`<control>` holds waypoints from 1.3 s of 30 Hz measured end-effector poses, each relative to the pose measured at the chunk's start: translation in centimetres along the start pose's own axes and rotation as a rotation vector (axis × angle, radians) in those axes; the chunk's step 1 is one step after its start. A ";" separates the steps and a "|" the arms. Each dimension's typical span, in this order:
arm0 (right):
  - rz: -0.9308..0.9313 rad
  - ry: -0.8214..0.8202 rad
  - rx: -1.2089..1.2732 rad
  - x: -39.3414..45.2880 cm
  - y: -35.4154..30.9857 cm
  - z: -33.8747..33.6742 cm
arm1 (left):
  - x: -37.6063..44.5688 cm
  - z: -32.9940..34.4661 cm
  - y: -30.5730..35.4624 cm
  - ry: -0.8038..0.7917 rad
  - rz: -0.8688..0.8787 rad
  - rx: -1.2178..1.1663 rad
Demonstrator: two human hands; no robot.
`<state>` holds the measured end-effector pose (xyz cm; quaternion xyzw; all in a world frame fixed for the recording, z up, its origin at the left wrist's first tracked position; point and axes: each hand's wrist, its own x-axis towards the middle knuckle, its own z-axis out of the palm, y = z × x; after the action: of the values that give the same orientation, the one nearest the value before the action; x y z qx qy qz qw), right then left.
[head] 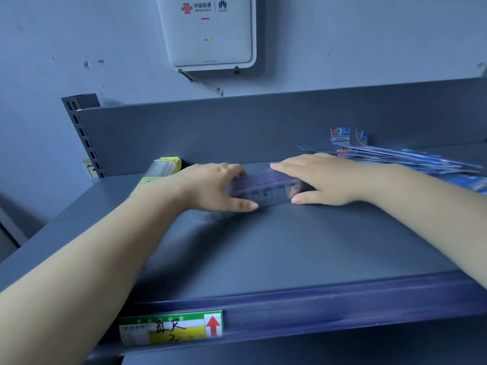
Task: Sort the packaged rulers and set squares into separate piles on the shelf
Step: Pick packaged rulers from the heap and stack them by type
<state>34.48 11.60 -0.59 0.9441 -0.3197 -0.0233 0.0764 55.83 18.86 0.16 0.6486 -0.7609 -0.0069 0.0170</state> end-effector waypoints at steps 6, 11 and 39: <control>0.037 0.013 -0.019 -0.3 -0.2 -0.4 | 1.0 0.4 1.4 0.030 0.055 0.095; 0.074 0.119 0.046 -1.6 0.4 -1.3 | 1.2 -0.3 0.6 -0.013 0.025 -0.007; 0.466 -0.118 0.876 -4.6 1.2 0.7 | 1.3 0.4 0.0 -0.003 0.060 -0.019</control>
<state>30.04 13.31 -1.12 0.7881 -0.5058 0.0774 -0.3422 55.65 17.59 -0.24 0.6253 -0.7799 -0.0145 0.0222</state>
